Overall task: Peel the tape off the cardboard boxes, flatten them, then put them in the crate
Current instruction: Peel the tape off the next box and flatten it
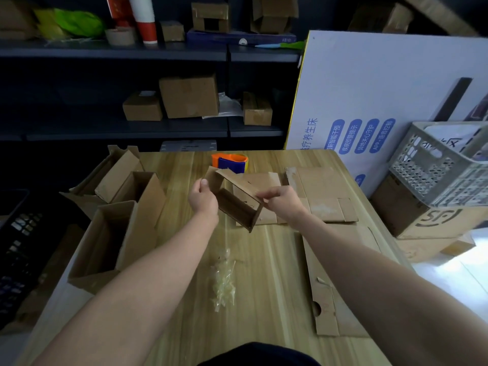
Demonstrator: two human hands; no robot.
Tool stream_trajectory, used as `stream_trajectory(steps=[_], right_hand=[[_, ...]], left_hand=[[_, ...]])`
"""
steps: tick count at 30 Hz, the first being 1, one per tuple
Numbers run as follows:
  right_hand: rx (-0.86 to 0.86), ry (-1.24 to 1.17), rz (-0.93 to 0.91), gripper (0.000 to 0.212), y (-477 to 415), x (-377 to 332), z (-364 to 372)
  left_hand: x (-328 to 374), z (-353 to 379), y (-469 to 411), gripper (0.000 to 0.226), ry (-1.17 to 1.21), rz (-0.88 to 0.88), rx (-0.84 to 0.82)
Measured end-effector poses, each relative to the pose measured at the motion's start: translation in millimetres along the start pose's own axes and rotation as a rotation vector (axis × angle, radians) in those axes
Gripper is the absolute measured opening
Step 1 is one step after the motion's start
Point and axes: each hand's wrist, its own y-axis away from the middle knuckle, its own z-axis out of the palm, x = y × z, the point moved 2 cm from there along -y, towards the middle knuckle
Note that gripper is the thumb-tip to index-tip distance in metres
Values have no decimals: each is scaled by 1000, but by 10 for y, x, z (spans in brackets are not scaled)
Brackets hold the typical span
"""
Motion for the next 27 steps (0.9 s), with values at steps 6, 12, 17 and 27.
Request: stream_trajectory(steps=[6, 12, 17, 27], right_hand=[[66, -345, 355, 78, -48, 59, -70], [-29, -605, 508, 49, -96, 187, -128], [50, -566, 545, 31, -184, 278, -250], [-274, 583, 269, 37, -221, 236, -404]], left_hand=[[-70, -19, 17, 28, 121, -111, -69], [-117, -31, 132, 16, 107, -129, -267], [-267, -102, 64, 5, -245, -61, -306], [-383, 8, -29, 62, -746, -104, -503]])
